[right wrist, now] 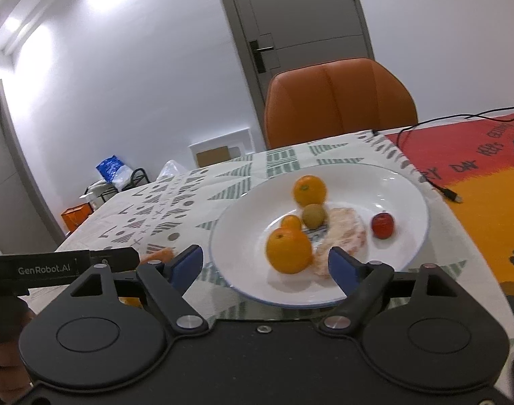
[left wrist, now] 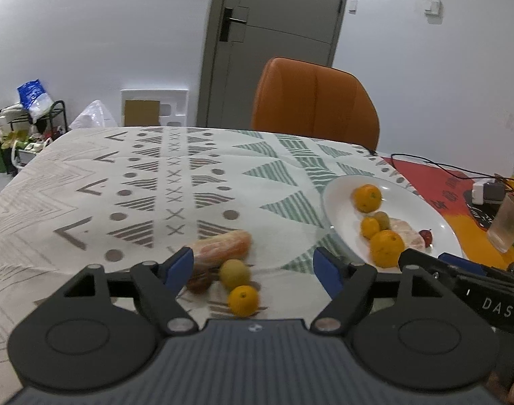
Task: Organize fruits
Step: 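Move both open tools back to the remaining fruit row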
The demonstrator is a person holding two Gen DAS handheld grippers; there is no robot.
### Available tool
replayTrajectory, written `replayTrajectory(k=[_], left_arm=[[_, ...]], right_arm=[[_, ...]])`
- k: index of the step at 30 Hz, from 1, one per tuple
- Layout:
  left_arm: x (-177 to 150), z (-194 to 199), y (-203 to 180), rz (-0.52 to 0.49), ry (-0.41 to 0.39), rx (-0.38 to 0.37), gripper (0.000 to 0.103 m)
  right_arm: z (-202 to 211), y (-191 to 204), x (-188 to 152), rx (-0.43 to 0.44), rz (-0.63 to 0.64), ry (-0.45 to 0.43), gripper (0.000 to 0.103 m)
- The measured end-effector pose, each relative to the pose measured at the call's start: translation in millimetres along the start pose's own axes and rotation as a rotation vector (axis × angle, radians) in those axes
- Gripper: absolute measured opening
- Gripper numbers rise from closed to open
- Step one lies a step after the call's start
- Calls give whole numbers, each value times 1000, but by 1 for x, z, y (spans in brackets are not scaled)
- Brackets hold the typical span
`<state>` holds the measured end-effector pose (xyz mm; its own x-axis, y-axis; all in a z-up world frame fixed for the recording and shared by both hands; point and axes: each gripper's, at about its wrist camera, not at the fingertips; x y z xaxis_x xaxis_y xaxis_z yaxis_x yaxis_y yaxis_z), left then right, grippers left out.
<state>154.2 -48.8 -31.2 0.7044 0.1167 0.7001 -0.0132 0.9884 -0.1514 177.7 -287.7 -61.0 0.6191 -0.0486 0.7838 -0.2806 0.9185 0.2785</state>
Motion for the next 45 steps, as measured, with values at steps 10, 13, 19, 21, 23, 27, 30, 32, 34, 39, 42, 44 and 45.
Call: replayTrajectory(k=[10,13,19,21,23,27,30,32,34,39,42,44,45], left_arm=[[-9,10,23,34,-2,30,77],[-12,12,28,43,1,34,77],[-18,16,40,59,4,39,77],[-20,17,44,64,5,39,77],[-21,18,48,69,7,43,82],[-24,19,56,79,0,57,86],[-25,19,61,87,-2,63,87],[-26,19,64,89,-4,68,87],[-27,19,67,95,-3,70,87],[-30,20,78,117,3,69,87],[-31,21,83,128,5,68,87],[-30,20,87,139,8,65,87],[-30,20,89,143,9,66,87]], right_arm=[[-4,23,-2,29,36,14,82],[-5,29,-3,33,47,17,88],[-5,41,-4,51,74,16,96],[-5,45,-4,62,76,16,99],[-5,49,-4,77,80,18,103],[-8,56,-5,99,89,24,103],[-11,61,-6,108,95,35,103],[-13,64,-7,120,99,42,103],[-14,67,-7,127,106,48,103],[-21,76,-10,145,123,74,103],[-27,81,-11,153,131,92,103],[-30,84,-12,159,140,103,102],[-32,86,-13,162,144,108,102]])
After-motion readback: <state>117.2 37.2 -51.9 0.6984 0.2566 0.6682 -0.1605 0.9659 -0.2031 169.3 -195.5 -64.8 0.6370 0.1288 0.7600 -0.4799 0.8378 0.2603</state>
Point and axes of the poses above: each gripper's, at about its wrist camera, not at the fingertips, and z roughly against the way its jaws point, y to its left, x to its top, and after that the axes turned 10 degrees about y, right-handed
